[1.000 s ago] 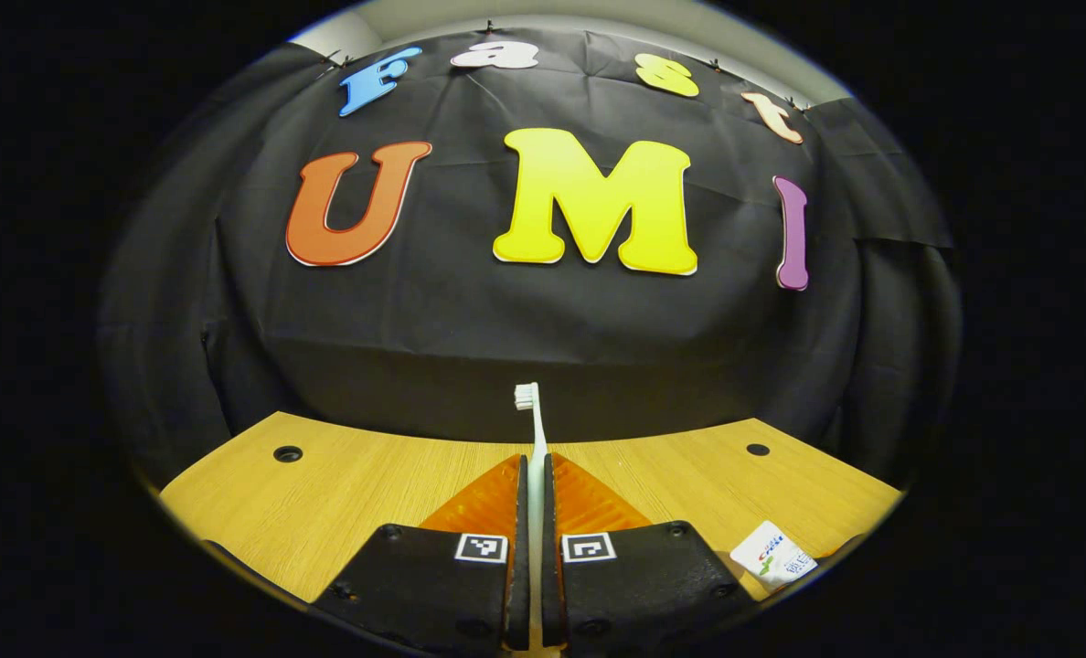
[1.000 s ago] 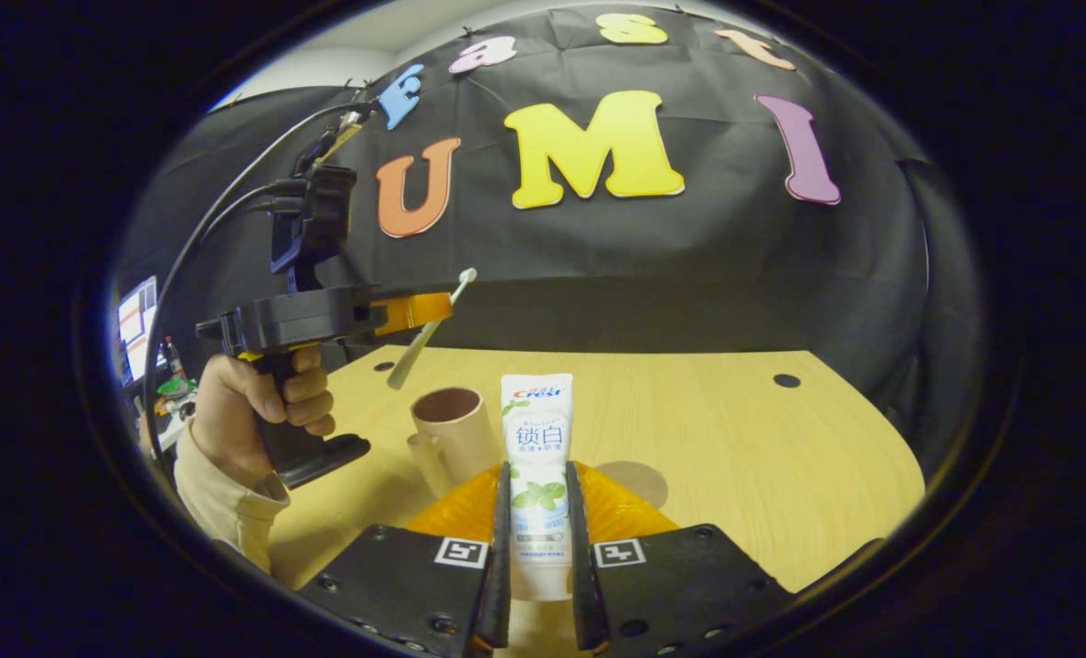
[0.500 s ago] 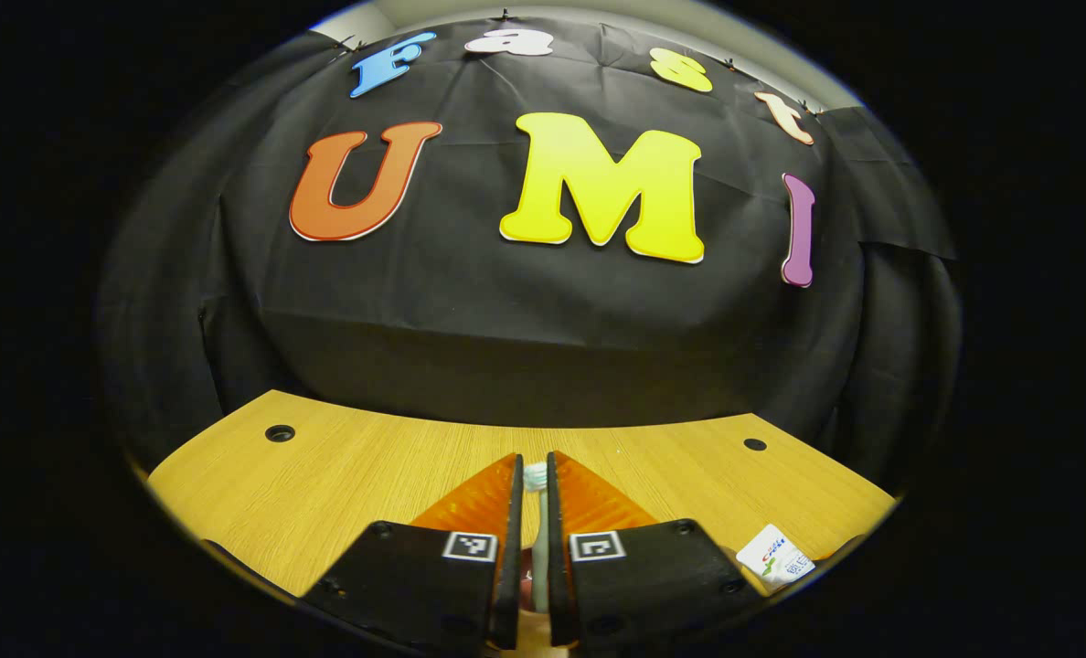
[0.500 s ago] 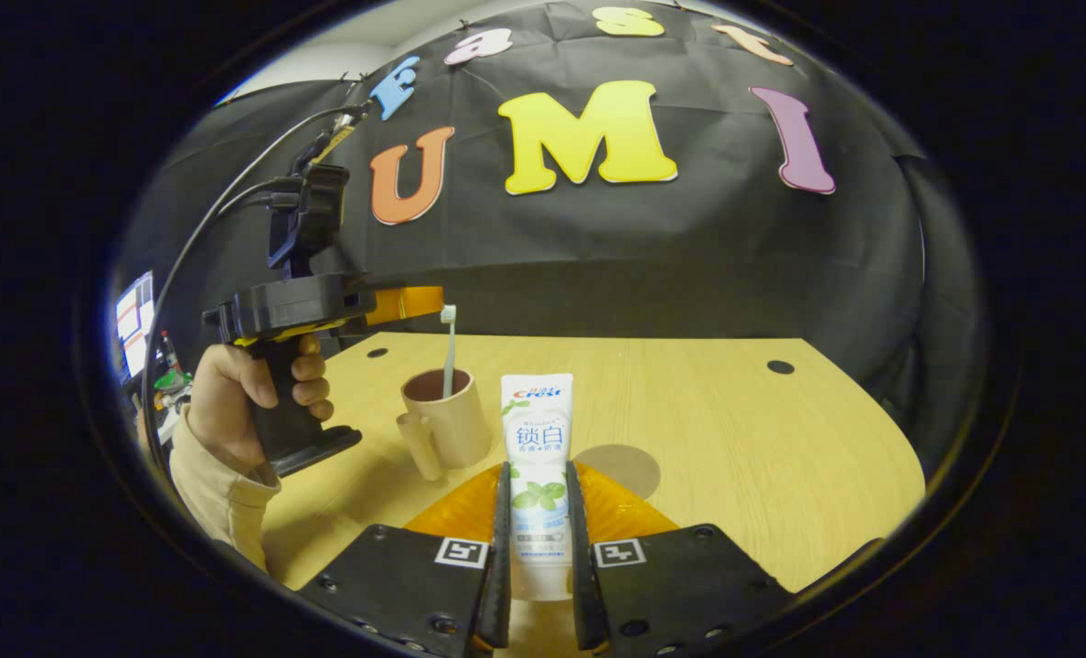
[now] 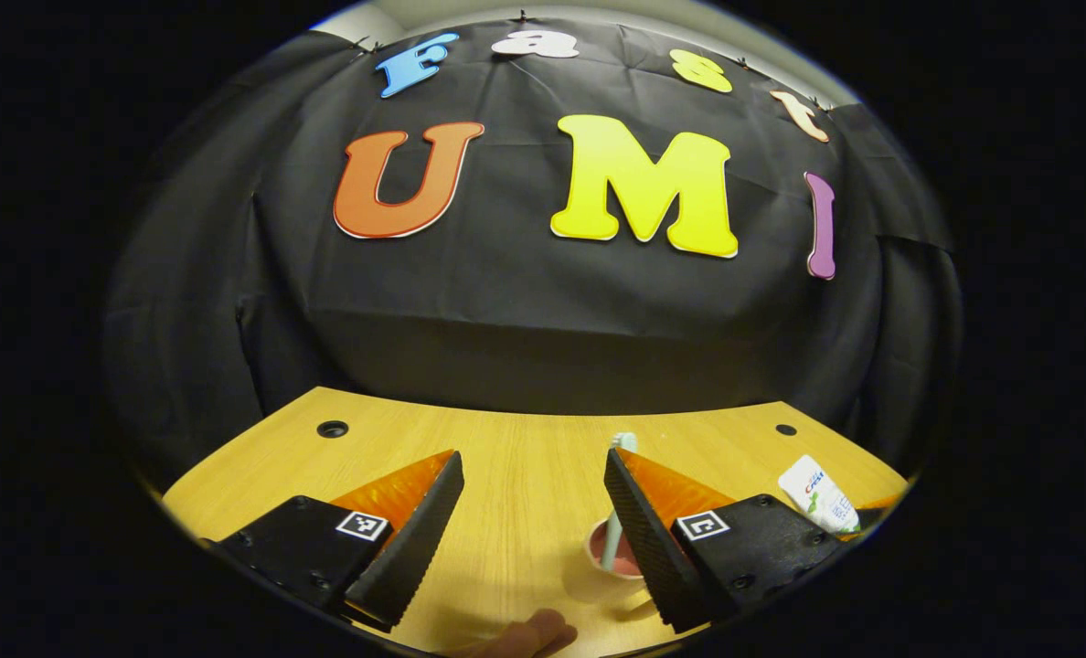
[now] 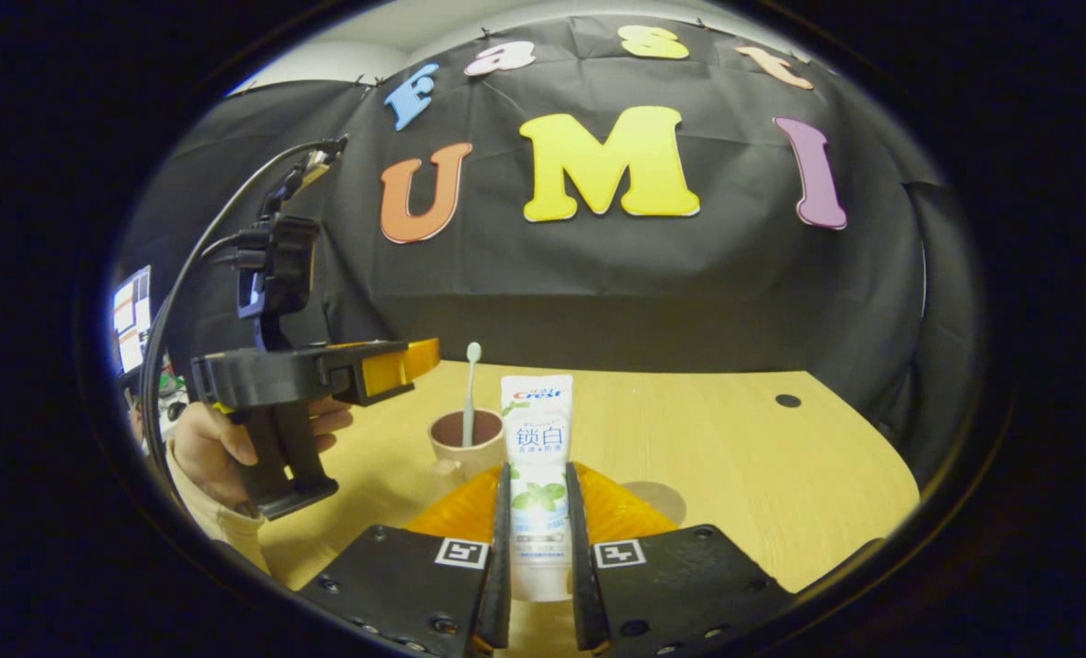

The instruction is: Put the toothbrush and toothpaste on the desktop into the cup, then pick up the cup and place it on the coaster on the desktop.

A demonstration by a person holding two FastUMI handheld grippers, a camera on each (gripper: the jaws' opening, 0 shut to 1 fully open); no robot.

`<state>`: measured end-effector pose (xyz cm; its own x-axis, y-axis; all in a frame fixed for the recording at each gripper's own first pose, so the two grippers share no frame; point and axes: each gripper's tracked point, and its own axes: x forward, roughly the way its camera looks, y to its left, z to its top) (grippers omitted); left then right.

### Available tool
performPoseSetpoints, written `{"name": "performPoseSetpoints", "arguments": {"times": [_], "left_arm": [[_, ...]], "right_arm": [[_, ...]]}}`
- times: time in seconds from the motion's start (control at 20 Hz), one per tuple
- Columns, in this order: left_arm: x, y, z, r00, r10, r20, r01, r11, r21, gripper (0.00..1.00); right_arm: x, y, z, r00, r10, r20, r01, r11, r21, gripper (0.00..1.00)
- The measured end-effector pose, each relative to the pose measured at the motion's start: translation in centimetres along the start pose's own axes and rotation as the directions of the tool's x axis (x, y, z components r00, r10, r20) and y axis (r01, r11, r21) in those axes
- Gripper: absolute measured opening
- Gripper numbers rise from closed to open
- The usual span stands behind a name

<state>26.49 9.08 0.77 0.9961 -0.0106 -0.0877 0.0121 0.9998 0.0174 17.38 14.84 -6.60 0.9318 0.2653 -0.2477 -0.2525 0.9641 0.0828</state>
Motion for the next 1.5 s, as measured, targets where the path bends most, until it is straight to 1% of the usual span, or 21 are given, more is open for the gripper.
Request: {"name": "performPoseSetpoints", "arguments": {"times": [0.15,0.2,0.25,0.3,0.35,0.45,0.5,0.6,0.7,0.75,0.8,0.85,1.0,1.05,1.1,1.15,1.2,1.3,1.5], "left_arm": [[-0.4,2.3,0.3,0.999,0.019,0.035,-0.019,1.0,-0.003,0.98],[-0.5,2.8,0.4,0.999,0.014,0.038,-0.014,1.0,0.004,0.98],[-0.8,3.2,0.4,0.999,0.013,0.04,-0.014,1.0,0.011,0.98],[-1.0,3.7,0.5,0.999,0.011,0.046,-0.012,1.0,0.017,0.98],[-1.1,4.0,0.7,0.999,0.01,0.053,-0.011,1.0,0.021,1.0],[-1.2,4.5,0.9,0.998,0.019,0.065,-0.02,1.0,0.017,0.98],[-1.3,4.3,1.1,0.997,0.007,0.071,-0.008,1.0,0.012,1.0],[-1.2,4.5,0.8,0.998,0.013,0.059,-0.014,1.0,0.009,0.98],[-1.1,4.3,0.7,0.998,0.008,0.056,-0.009,1.0,0.004,0.98],[-1.1,4.3,0.8,0.998,0.004,0.055,-0.005,1.0,0.002,0.98],[-1.1,4.4,0.6,0.999,0.009,0.054,-0.009,1.0,0.003,0.98],[-1.1,4.6,0.6,0.999,0.013,0.052,-0.013,1.0,0.006,0.98],[-0.7,4.5,0.0,0.999,0.014,0.036,-0.014,1.0,0.004,0.98],[-0.7,4.4,-0.2,0.999,0.013,0.029,-0.013,1.0,0.003,0.98],[-0.6,4.4,-0.2,1.0,0.015,0.026,-0.015,1.0,0.003,0.98],[-0.5,4.4,-0.4,1.0,0.016,0.019,-0.016,1.0,0.004,0.98],[-0.6,4.2,-0.3,1.0,0.01,0.02,-0.01,1.0,0.0,0.98],[-0.3,4.3,-0.7,1.0,0.013,0.009,-0.013,1.0,0.004,0.98],[-0.1,3.7,-1.3,1.0,0.003,-0.01,-0.003,1.0,0.001,0.99]], "right_arm": [[2.0,2.3,3.0,0.998,0.008,0.065,-0.009,1.0,0.011,0.27],[2.8,3.1,4.1,0.996,0.008,0.09,-0.01,1.0,0.014,0.25],[3.5,3.7,4.8,0.994,0.009,0.108,-0.011,1.0,0.021,0.28],[4.5,4.5,5.8,0.992,0.013,0.126,-0.017,0.999,0.028,0.28],[5.4,5.0,6.6,0.99,0.011,0.142,-0.016,0.999,0.037,0.28],[7.3,6.3,8.3,0.983,0.014,0.185,-0.024,0.998,0.054,0.28],[8.1,6.5,8.7,0.978,0.002,0.206,-0.01,0.999,0.041,0.28],[9.3,6.8,8.3,0.977,-0.016,0.214,0.014,1.0,0.007,0.28],[10.2,7.1,7.5,0.98,-0.015,0.201,0.014,1.0,0.008,0.29],[10.5,7.1,7.3,0.98,-0.016,0.196,0.014,1.0,0.011,0.31],[10.8,7.1,7.2,0.982,-0.014,0.189,0.011,1.0,0.017,0.29],[11.0,7.1,6.9,0.983,-0.013,0.185,0.01,1.0,0.02,0.31],[11.3,7.1,6.6,0.985,-0.008,0.174,0.003,1.0,0.028,0.3],[11.6,6.9,6.5,0.985,-0.012,0.171,0.009,1.0,0.021,0.32],[11.7,6.8,6.3,0.985,-0.013,0.169,0.01,1.0,0.019,0.32],[12.0,7.1,6.0,0.987,-0.005,0.161,0.0,1.0,0.029,0.3],[12.0,7.2,5.9,0.987,0.0,0.159,-0.005,1.0,0.031,0.33],[12.0,7.2,5.8,0.988,-0.005,0.155,0.003,1.0,0.018,0.36],[10.6,6.9,7.5,0.978,-0.012,0.206,0.007,1.0,0.028,0.35]]}}
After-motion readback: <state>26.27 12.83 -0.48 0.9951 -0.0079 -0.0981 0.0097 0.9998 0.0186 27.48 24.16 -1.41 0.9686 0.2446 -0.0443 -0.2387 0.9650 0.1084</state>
